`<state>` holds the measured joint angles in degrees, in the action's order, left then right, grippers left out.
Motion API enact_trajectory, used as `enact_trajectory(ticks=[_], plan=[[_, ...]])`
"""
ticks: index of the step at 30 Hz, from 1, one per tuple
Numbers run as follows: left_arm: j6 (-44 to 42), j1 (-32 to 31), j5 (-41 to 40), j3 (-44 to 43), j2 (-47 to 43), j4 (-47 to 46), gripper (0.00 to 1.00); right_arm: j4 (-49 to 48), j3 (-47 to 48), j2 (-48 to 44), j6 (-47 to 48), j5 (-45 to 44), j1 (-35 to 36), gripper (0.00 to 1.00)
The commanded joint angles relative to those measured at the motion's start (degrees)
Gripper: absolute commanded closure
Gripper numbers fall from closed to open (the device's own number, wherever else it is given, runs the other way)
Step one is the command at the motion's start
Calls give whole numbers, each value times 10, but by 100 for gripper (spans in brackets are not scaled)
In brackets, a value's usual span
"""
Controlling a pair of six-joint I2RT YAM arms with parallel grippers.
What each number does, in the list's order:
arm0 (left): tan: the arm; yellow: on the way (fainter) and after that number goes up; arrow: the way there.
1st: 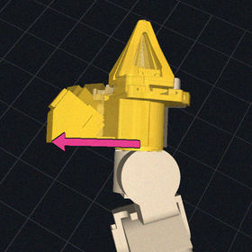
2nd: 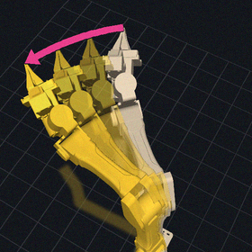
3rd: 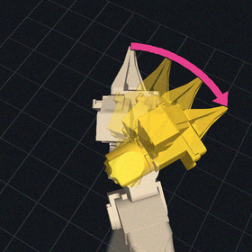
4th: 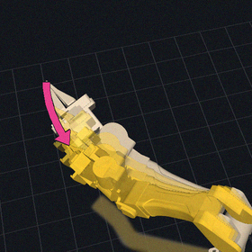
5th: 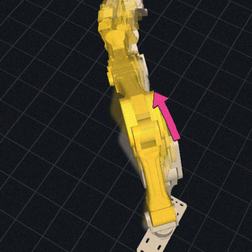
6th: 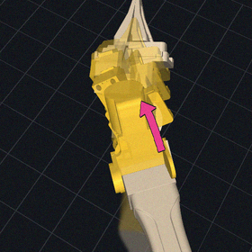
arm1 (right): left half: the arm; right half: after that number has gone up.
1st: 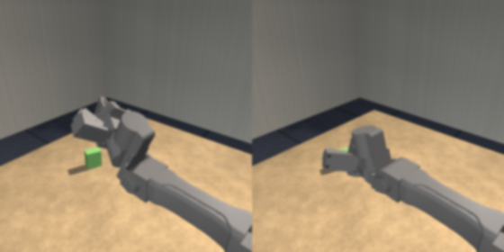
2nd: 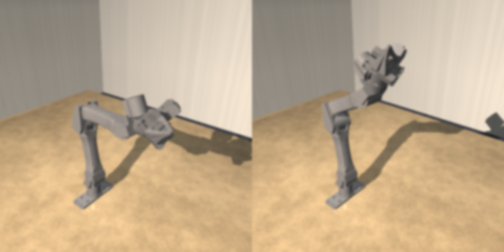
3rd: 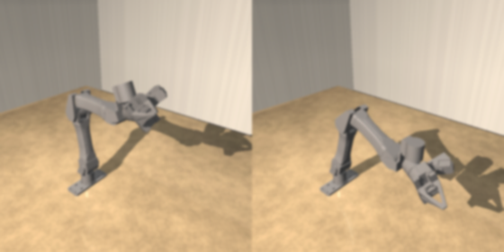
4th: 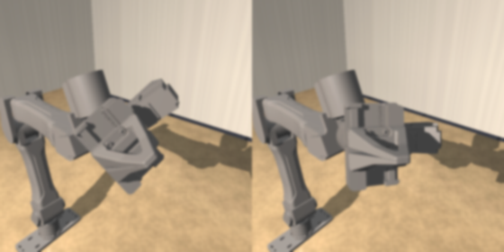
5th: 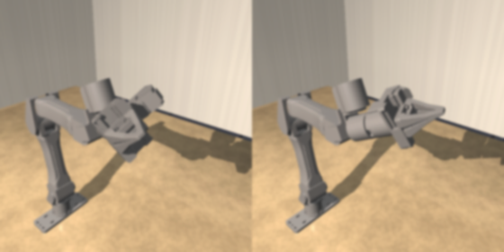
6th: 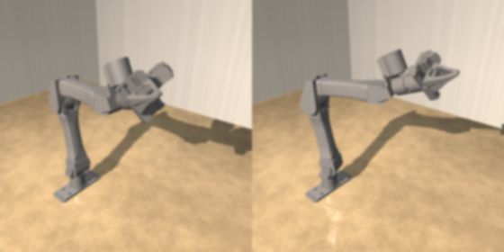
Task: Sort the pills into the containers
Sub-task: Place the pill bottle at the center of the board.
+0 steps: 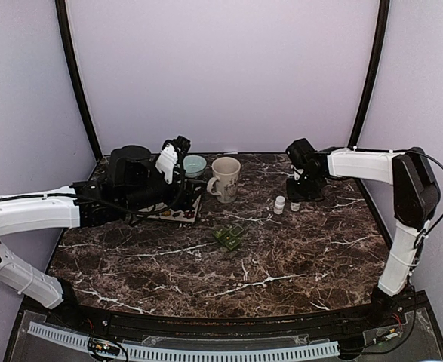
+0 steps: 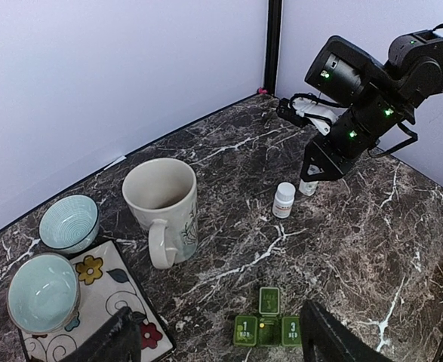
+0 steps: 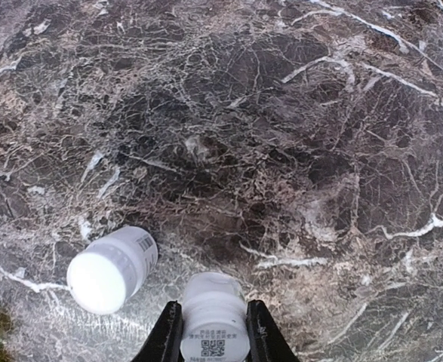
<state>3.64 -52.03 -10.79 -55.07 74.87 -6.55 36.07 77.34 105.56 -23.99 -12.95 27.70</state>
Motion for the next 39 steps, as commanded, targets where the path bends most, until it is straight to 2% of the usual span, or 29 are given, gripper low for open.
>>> enact_trajectory(ticks=[1,11,26,39], plan=[[3,-3,6,4,1,-4,25,-37,-5,19,6,-5,-9,100],[-1,-3,5,3,8,-7,25,-60,-12,40,4,-3,-15,97],[-6,1,10,2,17,-14,25,-61,-14,46,4,2,-16,73],[-8,7,15,2,18,-18,24,-53,-7,41,3,3,-16,62]])
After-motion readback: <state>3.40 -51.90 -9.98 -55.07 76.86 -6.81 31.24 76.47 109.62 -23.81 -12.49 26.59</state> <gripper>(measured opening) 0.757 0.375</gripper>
